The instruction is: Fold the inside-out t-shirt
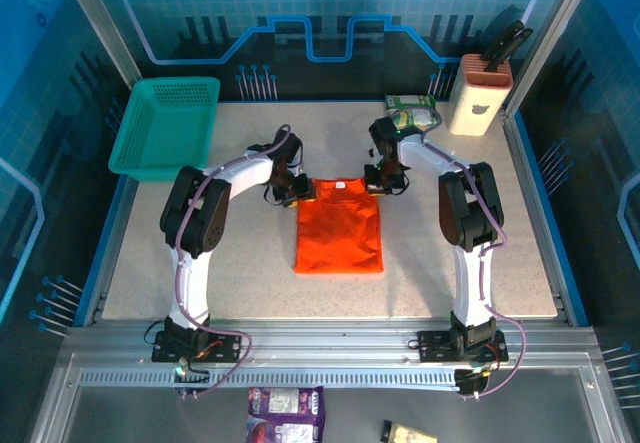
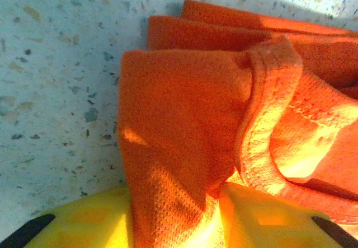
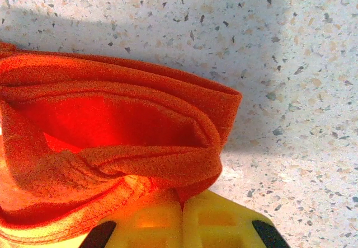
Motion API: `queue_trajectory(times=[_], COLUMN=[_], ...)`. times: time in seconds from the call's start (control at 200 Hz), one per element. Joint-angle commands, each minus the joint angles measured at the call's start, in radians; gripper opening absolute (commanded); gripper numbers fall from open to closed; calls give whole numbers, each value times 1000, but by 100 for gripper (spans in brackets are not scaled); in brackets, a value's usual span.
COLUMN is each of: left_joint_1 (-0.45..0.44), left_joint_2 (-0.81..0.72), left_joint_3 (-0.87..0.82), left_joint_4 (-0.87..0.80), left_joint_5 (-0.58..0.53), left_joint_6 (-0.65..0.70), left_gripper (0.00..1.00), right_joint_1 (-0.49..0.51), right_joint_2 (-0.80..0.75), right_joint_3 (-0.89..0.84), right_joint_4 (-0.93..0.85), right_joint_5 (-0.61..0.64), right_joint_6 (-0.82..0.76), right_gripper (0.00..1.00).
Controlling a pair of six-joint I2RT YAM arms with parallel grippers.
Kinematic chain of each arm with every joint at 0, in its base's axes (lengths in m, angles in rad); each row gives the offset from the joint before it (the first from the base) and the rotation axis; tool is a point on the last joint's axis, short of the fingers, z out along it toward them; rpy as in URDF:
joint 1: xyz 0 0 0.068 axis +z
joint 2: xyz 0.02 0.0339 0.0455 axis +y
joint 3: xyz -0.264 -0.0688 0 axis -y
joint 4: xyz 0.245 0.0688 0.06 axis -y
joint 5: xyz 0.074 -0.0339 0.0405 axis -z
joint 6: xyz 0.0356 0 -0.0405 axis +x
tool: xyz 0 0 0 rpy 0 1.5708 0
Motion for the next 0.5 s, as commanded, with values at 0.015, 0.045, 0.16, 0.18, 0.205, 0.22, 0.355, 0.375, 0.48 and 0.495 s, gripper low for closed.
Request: queue_trajectory(times=[0.015, 0.045, 0.16, 0.18, 0.205, 0.22, 0.355, 0.375, 0.48, 0.495], left_joint_1=[-10, -10, -8, -8, -7, -7, -2, -1, 3, 4], left_joint_2=[22, 19, 12, 12, 12, 12, 14, 13, 10, 8], left_joint_3=[-6, -8, -7, -7, -8, -8, -12, -14, -19, -22], left_joint_4=[31, 33, 36, 35, 35, 36, 42, 41, 42, 43], left_joint_5=[106, 107, 106, 105, 103, 103, 100, 98, 78, 75], left_joint_6=[-24, -26, -26, -25, -25, -24, -24, -24, -22, -22], left_gripper=[38, 37, 33, 32, 31, 30, 26, 25, 16, 15], right_joint_1=[11, 11, 12, 13, 13, 13, 15, 15, 15, 15], right_joint_2=[3, 2, 5, 6, 6, 8, 9, 10, 8, 8], right_joint_3=[12, 12, 16, 17, 19, 19, 22, 22, 23, 23], right_joint_4=[-21, -22, -24, -24, -25, -25, -28, -29, -29, -28], right_joint_5=[-7, -6, -6, -6, -7, -8, -4, -4, 6, 5], right_joint_6=[-7, -7, -7, -6, -8, -6, -7, -7, -6, -6], right_gripper=[0, 0, 0, 0, 0, 0, 0, 0, 0, 0])
